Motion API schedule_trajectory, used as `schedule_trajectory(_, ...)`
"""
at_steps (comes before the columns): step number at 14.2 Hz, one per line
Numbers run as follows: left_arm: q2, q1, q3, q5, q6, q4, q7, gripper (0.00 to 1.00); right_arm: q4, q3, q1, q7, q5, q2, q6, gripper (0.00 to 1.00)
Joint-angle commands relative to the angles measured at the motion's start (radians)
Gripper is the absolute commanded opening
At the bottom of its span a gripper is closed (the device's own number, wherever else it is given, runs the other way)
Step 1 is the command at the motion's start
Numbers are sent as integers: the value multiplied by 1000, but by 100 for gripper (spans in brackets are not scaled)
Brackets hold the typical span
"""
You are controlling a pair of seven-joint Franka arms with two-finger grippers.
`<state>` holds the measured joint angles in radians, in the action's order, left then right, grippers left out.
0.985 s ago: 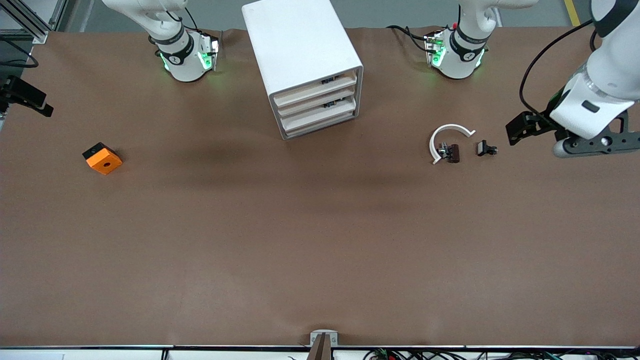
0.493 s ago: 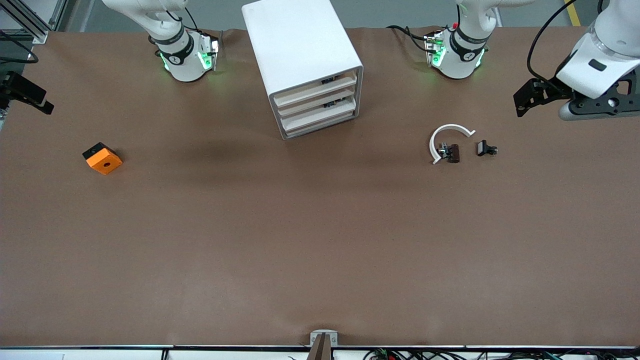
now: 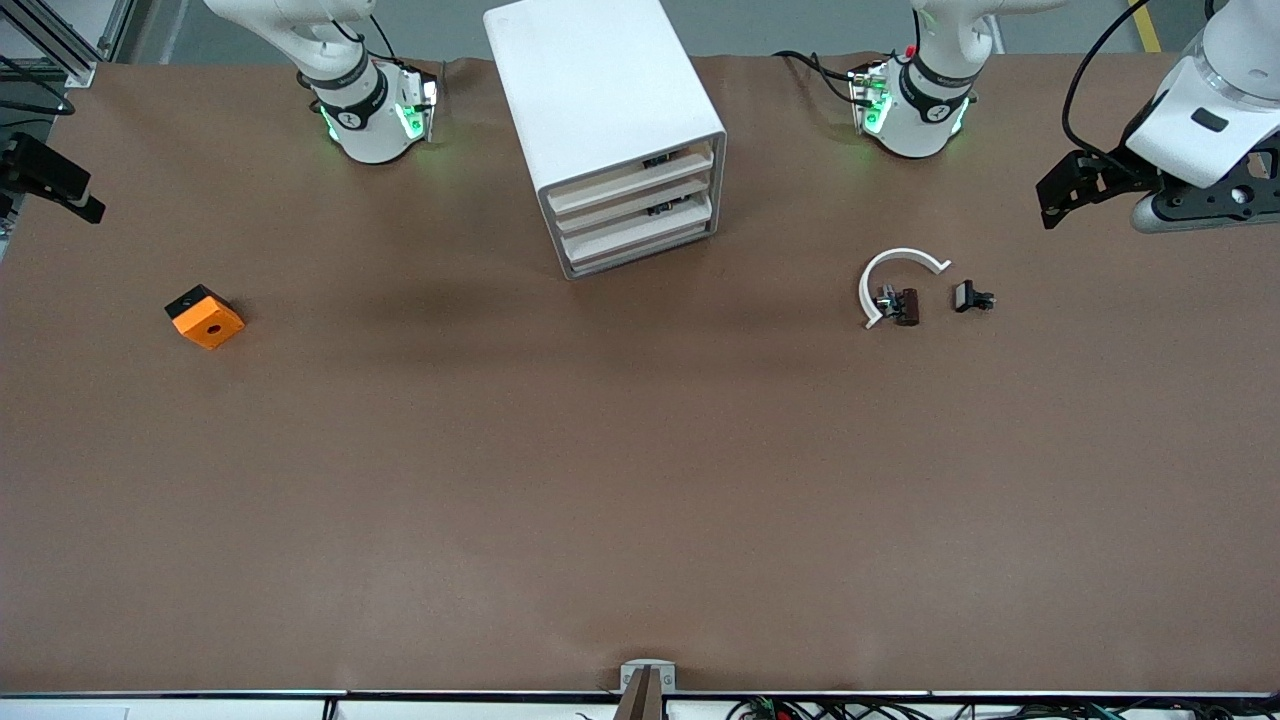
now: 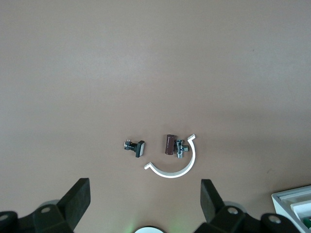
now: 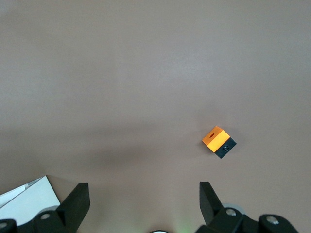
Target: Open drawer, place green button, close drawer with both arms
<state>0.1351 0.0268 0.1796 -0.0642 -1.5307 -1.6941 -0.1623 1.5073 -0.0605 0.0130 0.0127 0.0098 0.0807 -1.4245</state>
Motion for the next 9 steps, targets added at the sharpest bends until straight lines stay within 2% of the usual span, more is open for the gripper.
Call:
schedule_trajectory(1, 18, 37, 3, 7, -14, -16, 64, 100, 28, 1, 4, 0, 10, 31, -7, 100)
schedule_trajectory(9, 14, 45, 1, 7, -8, -13, 64, 100, 27, 4, 13, 0, 12, 30, -5, 100)
